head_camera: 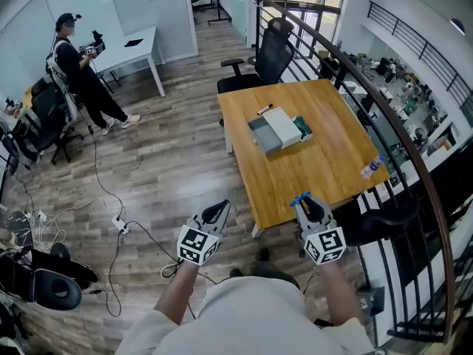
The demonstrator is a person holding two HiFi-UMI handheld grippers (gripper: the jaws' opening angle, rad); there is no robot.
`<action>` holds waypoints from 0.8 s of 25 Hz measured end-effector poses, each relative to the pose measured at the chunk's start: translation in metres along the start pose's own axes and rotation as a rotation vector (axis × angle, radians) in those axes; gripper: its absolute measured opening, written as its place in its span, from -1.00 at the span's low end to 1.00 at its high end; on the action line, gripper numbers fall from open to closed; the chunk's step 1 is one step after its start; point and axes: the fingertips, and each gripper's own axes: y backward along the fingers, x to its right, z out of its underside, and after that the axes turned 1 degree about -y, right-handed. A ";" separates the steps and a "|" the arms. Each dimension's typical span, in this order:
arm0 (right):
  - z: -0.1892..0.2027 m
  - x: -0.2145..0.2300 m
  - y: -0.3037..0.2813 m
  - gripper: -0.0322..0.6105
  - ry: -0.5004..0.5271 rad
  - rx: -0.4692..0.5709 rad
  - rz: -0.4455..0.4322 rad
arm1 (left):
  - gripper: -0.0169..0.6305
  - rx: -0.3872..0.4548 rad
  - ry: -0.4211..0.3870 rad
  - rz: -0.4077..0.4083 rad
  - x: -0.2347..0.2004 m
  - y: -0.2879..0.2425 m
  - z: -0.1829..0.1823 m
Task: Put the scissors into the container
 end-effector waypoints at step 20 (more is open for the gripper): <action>0.026 0.096 -0.113 -0.65 -0.062 -0.074 -0.096 | -0.97 -0.080 0.031 -0.035 -0.052 -0.126 -0.006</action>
